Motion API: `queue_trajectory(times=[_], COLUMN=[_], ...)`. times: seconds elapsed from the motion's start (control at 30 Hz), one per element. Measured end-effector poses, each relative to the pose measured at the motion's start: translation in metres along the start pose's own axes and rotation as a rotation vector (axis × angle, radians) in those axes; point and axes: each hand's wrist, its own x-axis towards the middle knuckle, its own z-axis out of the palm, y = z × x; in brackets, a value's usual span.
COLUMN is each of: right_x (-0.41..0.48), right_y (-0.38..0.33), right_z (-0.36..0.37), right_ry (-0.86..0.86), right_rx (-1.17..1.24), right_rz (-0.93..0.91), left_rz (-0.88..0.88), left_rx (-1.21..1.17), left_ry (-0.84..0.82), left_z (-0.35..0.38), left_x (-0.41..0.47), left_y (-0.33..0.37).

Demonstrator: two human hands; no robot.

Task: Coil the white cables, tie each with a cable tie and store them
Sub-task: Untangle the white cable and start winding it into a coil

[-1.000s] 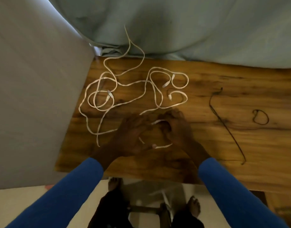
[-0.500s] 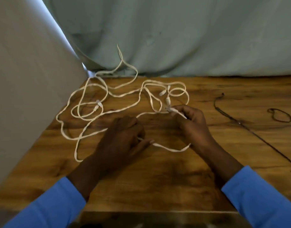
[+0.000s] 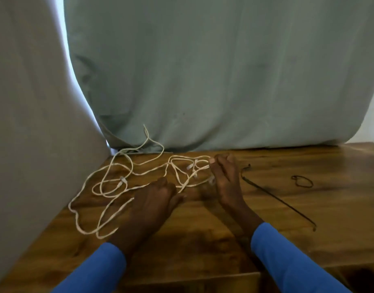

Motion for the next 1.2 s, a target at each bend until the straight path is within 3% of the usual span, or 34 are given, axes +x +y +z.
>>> queue_trajectory(times=[0.07, 0.17, 0.33, 0.4, 0.47, 0.6, 0.67, 0.77, 0.9, 1.0, 1.2], right_x=[0.012, 0.022, 0.049, 0.051, 0.043, 0.035, 0.035, 0.041, 0.063, 0.082, 0.11], right_y=[-0.008, -0.007, -0.003, -0.008, -0.009, -0.01, -0.015, -0.017, -0.017, -0.01, -0.001], right_z=[0.006, 0.008, 0.004, 0.002, 0.0, -0.002, 0.001, 0.013, 0.031, 0.045, 0.039], right_ry=[0.036, 0.148, 0.26, 0.152, -0.09, -0.472, -0.57, -0.496, -0.465, -0.397, -0.166], right_rx=[0.01, 0.06, 0.716, 0.896, 0.802, 0.809, 0.805, 0.733, 0.849, 0.834, 0.236], right_rz=[0.06, 0.215, 0.673, 0.866, 0.927, 0.838, 0.8, 0.729, 0.668, 0.581, 0.075], left_rz=[-0.057, 0.005, 0.003, -0.058, -0.118, -0.176, -0.155, -0.106, -0.03, 0.061, 0.17], left_rx=[-0.016, -0.097, -0.175, -0.251, -0.309, -0.409, -0.382, -0.379, -0.376, -0.378, -0.305], left_ry=[0.082, 0.239, 0.27, 0.287, 0.293, 0.328, 0.288, 0.239, 0.244, 0.143, -0.017], left_z=[-0.004, 0.0, 0.02, 0.026, 0.029, 0.045, 0.059, 0.067, 0.065, 0.068, 0.073], left_x=[0.016, 0.034, 0.051, 0.059, 0.072, 0.087, 0.085, 0.086, 0.091, 0.091, 0.087], left_y=[0.008, 0.012, -0.004, -0.012, -0.017, -0.032, -0.04, -0.046, -0.038, -0.032, -0.032])
